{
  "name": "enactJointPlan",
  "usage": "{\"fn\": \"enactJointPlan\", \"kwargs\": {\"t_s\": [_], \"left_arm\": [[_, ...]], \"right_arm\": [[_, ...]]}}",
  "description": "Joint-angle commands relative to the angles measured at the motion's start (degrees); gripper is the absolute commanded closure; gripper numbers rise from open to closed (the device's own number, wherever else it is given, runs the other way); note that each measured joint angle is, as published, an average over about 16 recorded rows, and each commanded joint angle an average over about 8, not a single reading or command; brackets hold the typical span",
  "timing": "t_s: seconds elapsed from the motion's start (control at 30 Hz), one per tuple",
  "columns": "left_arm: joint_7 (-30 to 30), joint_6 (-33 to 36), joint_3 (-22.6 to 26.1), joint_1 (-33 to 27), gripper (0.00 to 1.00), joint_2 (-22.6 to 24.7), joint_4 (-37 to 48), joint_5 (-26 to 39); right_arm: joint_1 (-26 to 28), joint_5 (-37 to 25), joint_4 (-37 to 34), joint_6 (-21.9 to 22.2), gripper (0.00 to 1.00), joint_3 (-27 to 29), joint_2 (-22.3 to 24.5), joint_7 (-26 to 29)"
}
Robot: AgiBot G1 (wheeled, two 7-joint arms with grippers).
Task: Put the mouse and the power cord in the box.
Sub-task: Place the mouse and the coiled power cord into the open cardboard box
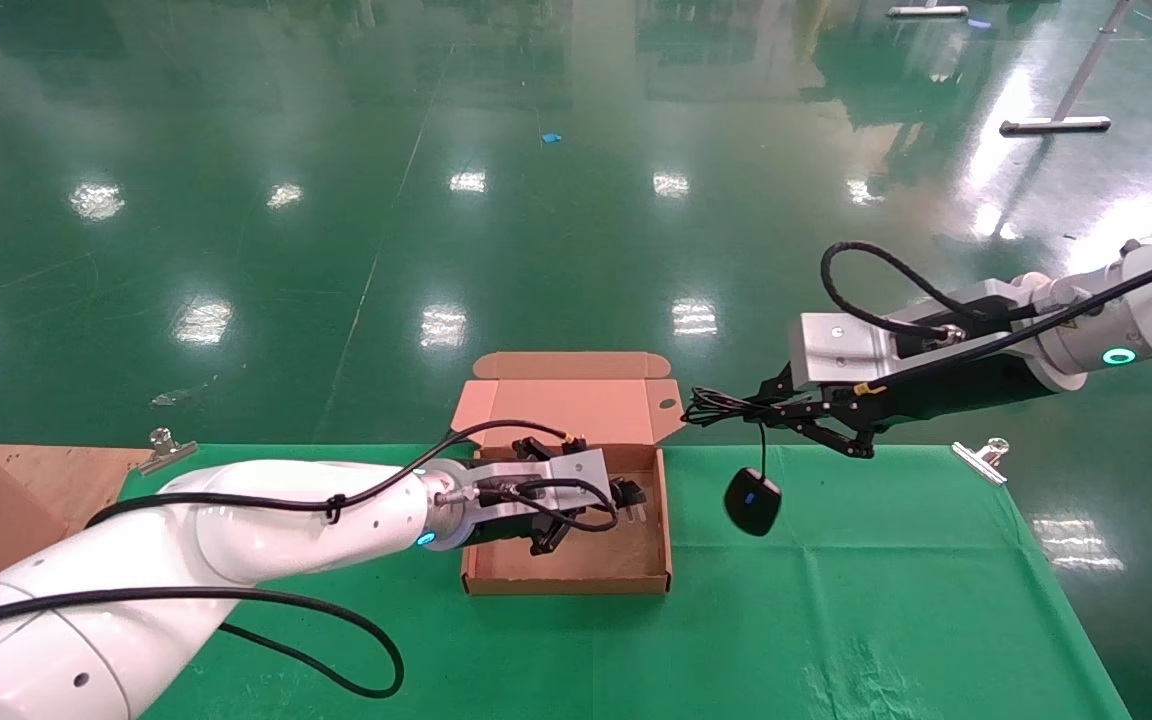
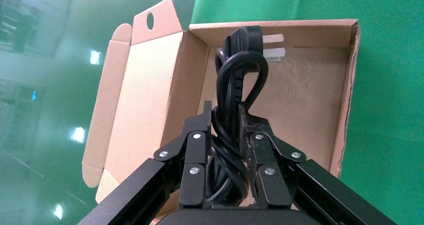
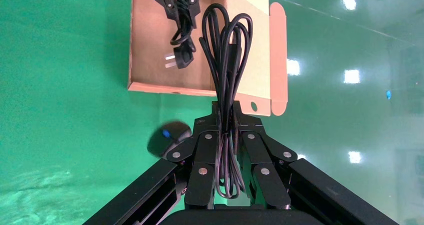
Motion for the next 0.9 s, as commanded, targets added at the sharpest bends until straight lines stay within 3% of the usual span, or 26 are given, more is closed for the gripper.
{"fn": "enactJointPlan", "kwargs": {"t_s": [0.03,0.37,0.57,0.7,0.9], "left_arm": [[0.63,-0.20,0.75,-0.20,0.00,0.00,0.34,-1.26],[2.77,-0.65,3.39,-1.16,0.00,-0.14,0.73,-6.66],[7.26,2.89,1.39,-2.78,0.00,-1.93,0.06,-12.83],[12.24,7.81,-2.05,-2.93,0.00,-6.68,-1.79,-18.43],[17.97,14.20,-7.18,-0.06,0.00,-18.21,-8.73,-26.06]], "right_arm": [[0.15,0.06,-0.76,0.14,1.00,0.04,-0.17,-0.35],[1.15,0.28,-2.46,-0.29,1.00,0.02,-1.42,-1.06],[1.84,0.33,-2.25,-0.69,1.00,-0.10,-2.80,-0.51],[2.12,0.30,-1.77,-0.61,1.00,-0.24,-4.29,0.31],[1.70,0.09,-0.43,0.90,1.00,-0.57,-7.92,2.01]]}}
